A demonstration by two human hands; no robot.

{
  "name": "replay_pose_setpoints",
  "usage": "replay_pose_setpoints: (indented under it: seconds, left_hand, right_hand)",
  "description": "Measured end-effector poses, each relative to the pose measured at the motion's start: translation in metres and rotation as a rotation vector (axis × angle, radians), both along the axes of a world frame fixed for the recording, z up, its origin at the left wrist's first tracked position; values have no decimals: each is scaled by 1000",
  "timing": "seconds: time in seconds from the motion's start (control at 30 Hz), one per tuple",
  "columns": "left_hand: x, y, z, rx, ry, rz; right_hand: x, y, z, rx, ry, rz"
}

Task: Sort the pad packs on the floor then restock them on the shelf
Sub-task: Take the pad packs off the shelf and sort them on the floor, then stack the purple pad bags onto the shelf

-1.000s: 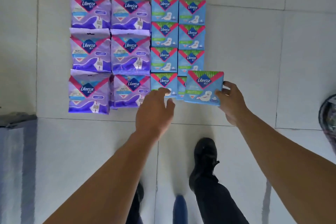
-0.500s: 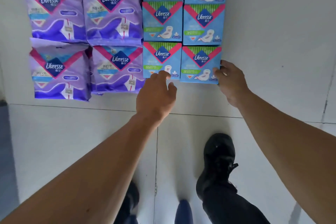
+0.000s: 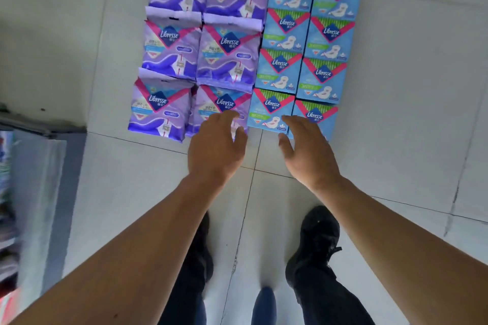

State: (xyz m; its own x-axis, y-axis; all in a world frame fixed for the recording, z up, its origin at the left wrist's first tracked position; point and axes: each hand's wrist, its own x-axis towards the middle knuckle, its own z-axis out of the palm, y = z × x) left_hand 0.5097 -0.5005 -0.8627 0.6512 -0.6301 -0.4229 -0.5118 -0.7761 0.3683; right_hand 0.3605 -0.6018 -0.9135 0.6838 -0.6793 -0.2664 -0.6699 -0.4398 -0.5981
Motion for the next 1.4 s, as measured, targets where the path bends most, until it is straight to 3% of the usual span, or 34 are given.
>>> replay_pose_setpoints:
  seconds: [0.17, 0.3, 0.6, 0.83, 1.07, 1.4]
  left_hand:
    - [38, 44, 70, -39, -84, 136]
    - [61, 86, 84, -82, -85, 191]
    - [80, 209, 2, -125, -100, 131]
    - [108, 216, -58, -209, -220, 178]
    - [112, 228, -26, -194, -260, 193]
    - [55, 291, 50, -250, -285, 249]
  right_hand:
    - [45, 34, 76, -42, -97, 124]
    - [69, 75, 100, -65, -99, 197]
    - [102, 206, 23, -74, 10, 183]
    - [147, 205, -28, -211, 21, 384]
    - [153, 202, 10, -161, 0, 294]
    - [111, 251, 93, -13, -34, 90]
